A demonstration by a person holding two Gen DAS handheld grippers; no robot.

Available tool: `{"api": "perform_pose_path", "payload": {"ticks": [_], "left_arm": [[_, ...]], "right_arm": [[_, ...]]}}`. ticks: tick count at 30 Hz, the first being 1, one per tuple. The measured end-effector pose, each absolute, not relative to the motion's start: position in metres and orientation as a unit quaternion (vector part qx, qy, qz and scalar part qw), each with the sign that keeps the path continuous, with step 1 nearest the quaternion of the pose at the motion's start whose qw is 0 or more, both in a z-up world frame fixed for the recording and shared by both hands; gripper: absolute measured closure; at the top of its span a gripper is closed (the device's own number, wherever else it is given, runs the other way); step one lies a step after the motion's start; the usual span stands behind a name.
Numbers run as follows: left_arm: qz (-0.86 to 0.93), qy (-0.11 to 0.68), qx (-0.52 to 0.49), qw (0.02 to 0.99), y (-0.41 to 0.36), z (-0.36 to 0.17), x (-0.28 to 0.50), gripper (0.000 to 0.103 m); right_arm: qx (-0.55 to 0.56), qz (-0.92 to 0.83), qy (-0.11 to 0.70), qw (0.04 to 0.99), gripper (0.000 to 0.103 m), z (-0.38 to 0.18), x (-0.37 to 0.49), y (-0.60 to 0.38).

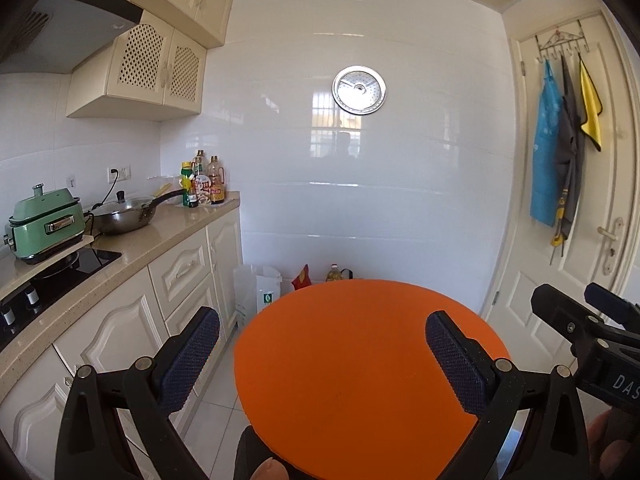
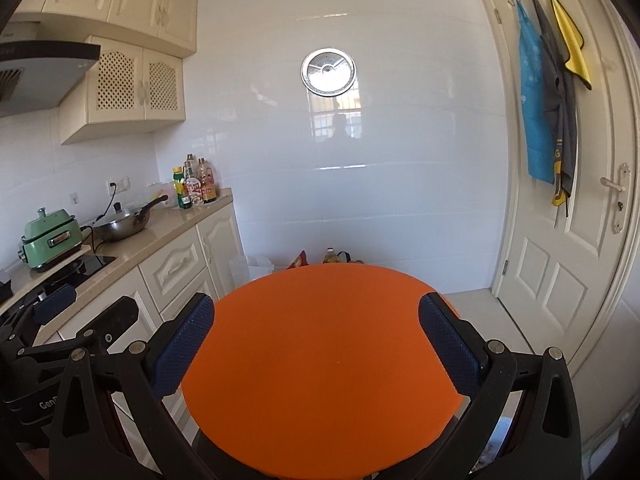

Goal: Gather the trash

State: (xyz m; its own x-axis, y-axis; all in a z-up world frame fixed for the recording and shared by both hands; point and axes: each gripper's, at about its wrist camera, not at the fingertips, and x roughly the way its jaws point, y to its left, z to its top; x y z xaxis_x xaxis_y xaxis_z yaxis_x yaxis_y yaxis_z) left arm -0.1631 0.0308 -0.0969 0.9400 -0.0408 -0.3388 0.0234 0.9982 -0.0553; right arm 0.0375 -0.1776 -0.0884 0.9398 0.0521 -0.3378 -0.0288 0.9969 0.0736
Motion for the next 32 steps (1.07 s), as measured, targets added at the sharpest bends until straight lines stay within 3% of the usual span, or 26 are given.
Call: {"api": "perform_pose_path", "payload": {"ticks": [22, 32], "left_arm": [[-0.021, 0.164, -0.027, 0.986, 0.006, -0.076, -0.175, 0.001], [-0.030, 0.163, -0.039, 0.985, -0.012, -0.097, -0.183, 0.001]], "right_arm": [[0.039, -0.015, 0.161, 0.986, 0.000, -0.085, 0.024, -0.202], [0.024, -0.013, 0.170, 0.985, 0.000, -0.093, 0.026, -0.192]]}}
